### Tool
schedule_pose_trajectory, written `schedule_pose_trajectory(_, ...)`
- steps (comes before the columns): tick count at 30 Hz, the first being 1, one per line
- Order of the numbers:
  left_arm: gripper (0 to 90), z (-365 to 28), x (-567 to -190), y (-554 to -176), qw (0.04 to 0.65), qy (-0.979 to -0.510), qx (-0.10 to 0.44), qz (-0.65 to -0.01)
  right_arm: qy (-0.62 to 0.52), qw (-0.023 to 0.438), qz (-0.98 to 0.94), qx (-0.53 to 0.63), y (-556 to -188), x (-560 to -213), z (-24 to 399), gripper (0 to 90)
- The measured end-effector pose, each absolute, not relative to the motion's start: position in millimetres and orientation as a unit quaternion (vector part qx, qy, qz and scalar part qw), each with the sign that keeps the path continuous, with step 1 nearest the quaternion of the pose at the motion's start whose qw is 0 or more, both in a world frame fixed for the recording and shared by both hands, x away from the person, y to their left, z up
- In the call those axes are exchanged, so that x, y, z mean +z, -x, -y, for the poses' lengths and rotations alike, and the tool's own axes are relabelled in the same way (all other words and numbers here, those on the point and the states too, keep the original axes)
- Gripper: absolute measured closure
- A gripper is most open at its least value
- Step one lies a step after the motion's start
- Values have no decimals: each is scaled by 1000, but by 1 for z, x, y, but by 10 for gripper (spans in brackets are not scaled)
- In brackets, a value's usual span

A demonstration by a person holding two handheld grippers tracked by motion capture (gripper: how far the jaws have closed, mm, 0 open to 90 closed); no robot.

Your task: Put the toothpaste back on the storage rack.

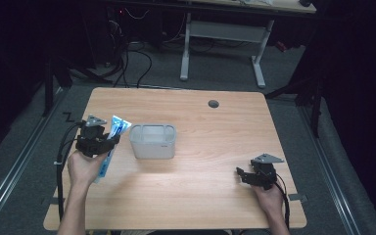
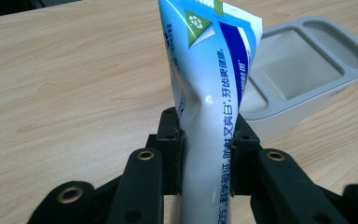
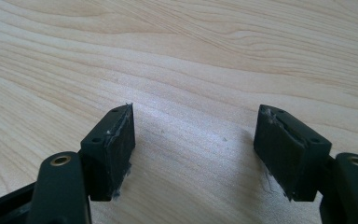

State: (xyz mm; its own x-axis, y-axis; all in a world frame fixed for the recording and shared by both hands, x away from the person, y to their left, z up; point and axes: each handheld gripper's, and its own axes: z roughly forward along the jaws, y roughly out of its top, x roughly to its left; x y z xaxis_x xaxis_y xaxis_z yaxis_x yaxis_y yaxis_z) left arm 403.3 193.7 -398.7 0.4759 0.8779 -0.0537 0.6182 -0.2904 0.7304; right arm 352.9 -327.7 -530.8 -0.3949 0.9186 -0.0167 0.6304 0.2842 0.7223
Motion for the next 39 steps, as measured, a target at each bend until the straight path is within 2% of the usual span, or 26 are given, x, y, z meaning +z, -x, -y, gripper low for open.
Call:
schedule_pose_trajectory(20, 721, -175, -376, -400, 402, -780, 174, -446, -503, 222, -770, 324, -353, -531, 328, 292)
schedule_pose_trajectory(39, 726, -136, -353, -409, 440, -784, 174, -403, -504, 222, -769, 324, -353, -531, 328, 292)
